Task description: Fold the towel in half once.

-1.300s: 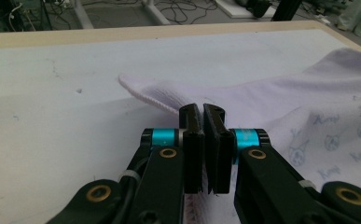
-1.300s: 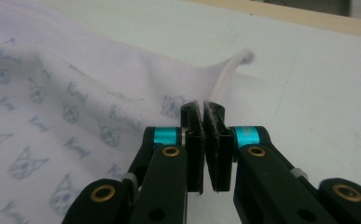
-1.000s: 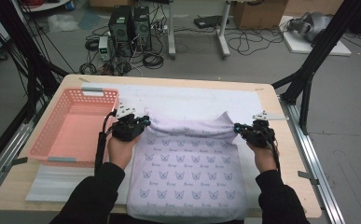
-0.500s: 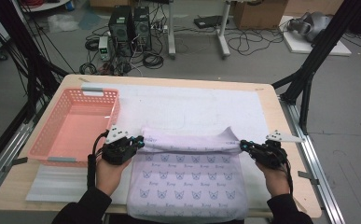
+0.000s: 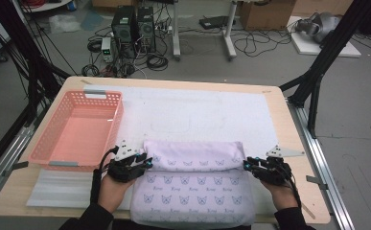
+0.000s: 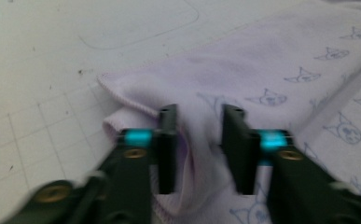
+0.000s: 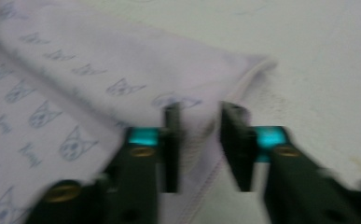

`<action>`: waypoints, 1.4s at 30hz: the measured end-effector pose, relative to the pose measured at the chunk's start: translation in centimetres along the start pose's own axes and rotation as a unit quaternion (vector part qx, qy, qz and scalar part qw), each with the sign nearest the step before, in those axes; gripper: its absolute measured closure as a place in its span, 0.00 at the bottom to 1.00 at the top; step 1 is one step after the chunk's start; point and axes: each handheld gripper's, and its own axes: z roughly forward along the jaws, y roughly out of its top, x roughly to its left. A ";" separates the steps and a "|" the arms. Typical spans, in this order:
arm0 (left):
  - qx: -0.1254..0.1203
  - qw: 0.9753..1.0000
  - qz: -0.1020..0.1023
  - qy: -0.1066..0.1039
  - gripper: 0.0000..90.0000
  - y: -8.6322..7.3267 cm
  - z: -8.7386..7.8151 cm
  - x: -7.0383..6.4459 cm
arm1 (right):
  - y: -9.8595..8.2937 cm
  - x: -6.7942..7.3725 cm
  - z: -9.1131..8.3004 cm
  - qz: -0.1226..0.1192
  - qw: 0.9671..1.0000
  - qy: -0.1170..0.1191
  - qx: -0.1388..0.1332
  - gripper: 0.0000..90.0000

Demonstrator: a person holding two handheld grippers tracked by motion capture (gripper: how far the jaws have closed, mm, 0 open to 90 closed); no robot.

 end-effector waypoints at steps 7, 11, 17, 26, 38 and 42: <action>-0.006 1.000 -0.014 0.002 0.47 1.6 0.9 1.0 | 0.9 -1.0 0.3 0.028 0.999 -0.025 -0.024 0.52; -0.005 1.000 -0.026 -0.002 0.46 2.5 2.1 2.1 | 1.7 -1.5 1.1 0.028 0.999 -0.032 -0.018 0.52; 0.033 0.998 -0.031 0.034 0.43 2.4 3.8 3.0 | 2.9 -2.7 3.3 0.048 0.998 -0.037 -0.003 0.50; 0.070 0.996 -0.056 0.027 0.46 1.8 5.3 3.5 | 3.3 -2.3 5.5 0.033 0.998 -0.045 0.029 0.71; -0.011 0.999 -0.047 0.010 0.92 2.0 3.1 3.0 | 3.4 -1.8 3.5 0.018 1.000 -0.020 -0.015 0.97; -0.038 0.998 -0.045 -0.004 0.92 2.1 1.8 2.8 | 3.1 -1.7 1.8 0.015 0.999 -0.005 -0.036 0.97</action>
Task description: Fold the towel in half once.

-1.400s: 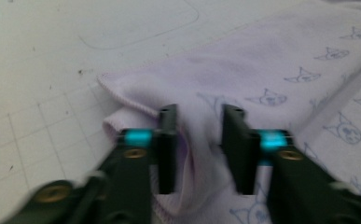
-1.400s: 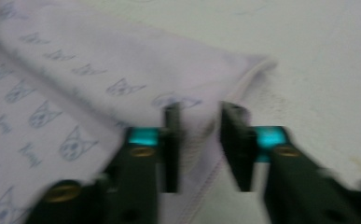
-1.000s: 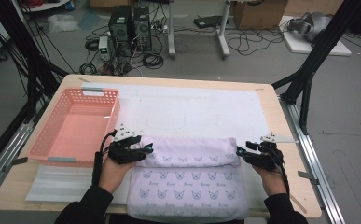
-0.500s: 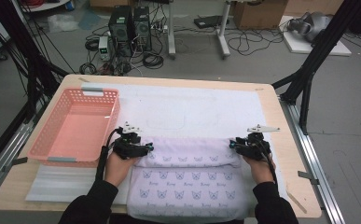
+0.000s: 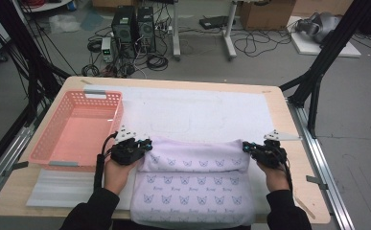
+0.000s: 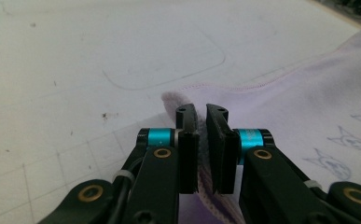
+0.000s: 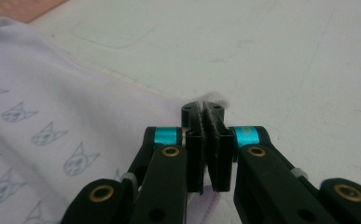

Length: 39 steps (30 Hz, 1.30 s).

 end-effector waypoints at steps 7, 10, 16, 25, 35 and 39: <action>-0.001 0.999 -0.021 -0.026 0.92 -0.1 -1.8 -0.3 | -0.5 0.1 -2.3 0.014 1.000 0.012 -0.015 0.97; 0.002 0.999 -0.018 -0.032 0.92 -0.3 -3.0 -0.8 | -0.8 0.7 -2.9 0.009 1.000 0.021 -0.010 0.97; 0.020 0.998 -0.008 -0.051 0.92 -1.3 -4.8 -2.1 | -2.1 1.8 -4.8 -0.005 0.999 0.035 0.006 0.97; 0.086 0.994 -0.001 -0.066 0.91 -3.3 -5.7 -3.0 | -4.0 3.2 -5.9 -0.019 0.995 0.062 0.071 0.97; 0.043 0.998 -0.003 -0.047 0.59 -2.7 -6.2 -2.2 | -4.0 2.8 -6.1 -0.019 0.996 0.068 0.052 0.75; 0.005 0.999 0.008 -0.040 0.56 -1.9 -6.2 -2.1 | -3.4 2.1 -4.8 0.008 0.999 0.000 0.031 0.78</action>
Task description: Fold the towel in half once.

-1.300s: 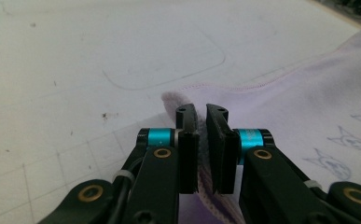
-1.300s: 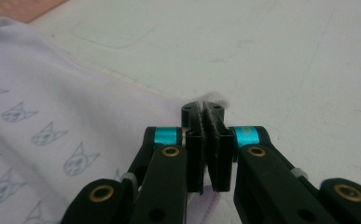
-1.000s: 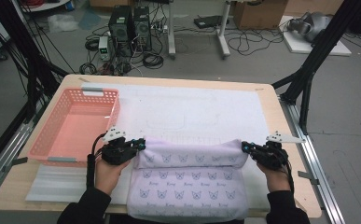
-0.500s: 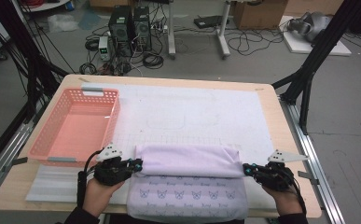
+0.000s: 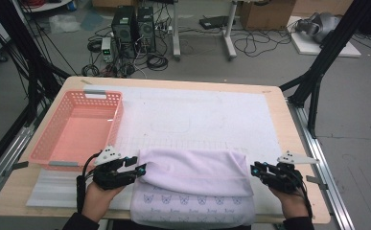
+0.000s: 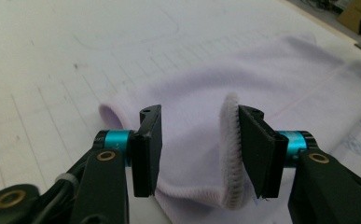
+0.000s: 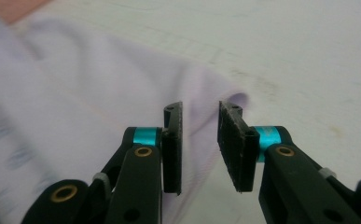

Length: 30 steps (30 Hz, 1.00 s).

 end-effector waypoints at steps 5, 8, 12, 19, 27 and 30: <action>-0.059 0.998 0.012 0.013 0.53 0.8 -0.9 -0.2 | 0.0 -0.1 3.8 0.013 0.999 -0.021 0.043 0.72; -0.078 0.997 0.011 0.021 0.53 0.8 -1.4 0.0 | 0.2 0.3 5.2 0.009 0.998 -0.030 0.060 0.68; -0.053 0.998 0.006 0.029 0.53 0.4 -0.8 0.3 | 0.4 0.6 5.5 -0.019 0.996 -0.044 0.071 0.97; -0.010 0.998 0.004 0.054 0.53 -0.2 0.6 0.7 | 0.3 -0.5 3.7 -0.015 0.996 -0.081 0.033 0.98; 0.021 0.996 0.017 0.089 0.54 -0.4 2.5 1.0 | 0.5 -0.4 4.3 -0.022 0.992 -0.119 0.033 0.75; 0.036 0.994 0.011 0.104 0.50 -0.5 3.6 1.5 | 0.6 -0.5 4.0 -0.012 0.993 -0.119 0.012 0.62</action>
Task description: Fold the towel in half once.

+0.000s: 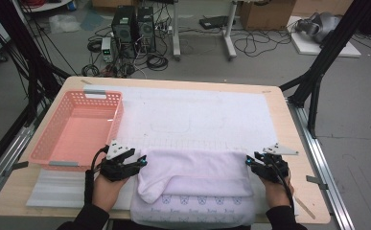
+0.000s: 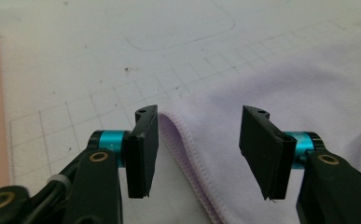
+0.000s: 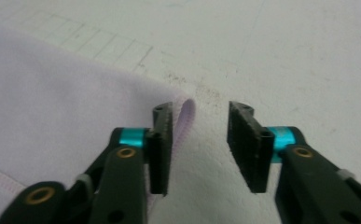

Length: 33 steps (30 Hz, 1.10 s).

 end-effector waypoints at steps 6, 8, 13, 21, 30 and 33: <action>0.040 0.999 -0.015 0.002 0.39 -0.2 2.7 0.5 | -0.1 0.1 1.0 0.002 1.000 0.028 0.005 0.54; 0.043 0.999 -0.017 0.001 0.38 -0.3 3.3 0.5 | -0.3 0.1 1.7 0.005 0.999 0.048 0.022 0.53; 0.038 0.999 0.009 -0.019 0.67 -0.4 3.1 0.3 | -0.4 0.2 2.3 -0.003 0.998 0.056 0.030 0.56; 0.040 0.998 -0.014 -0.047 0.92 -0.2 3.1 0.6 | -0.1 0.3 2.3 -0.002 0.994 0.103 0.037 0.95; -0.010 0.999 -0.033 -0.025 0.92 2.7 3.7 1.1 | 1.4 -1.3 1.4 -0.005 0.998 0.066 -0.019 0.96; -0.020 0.999 -0.030 -0.017 0.92 3.8 4.6 1.1 | 2.0 -1.7 1.5 -0.011 0.998 0.057 -0.030 0.96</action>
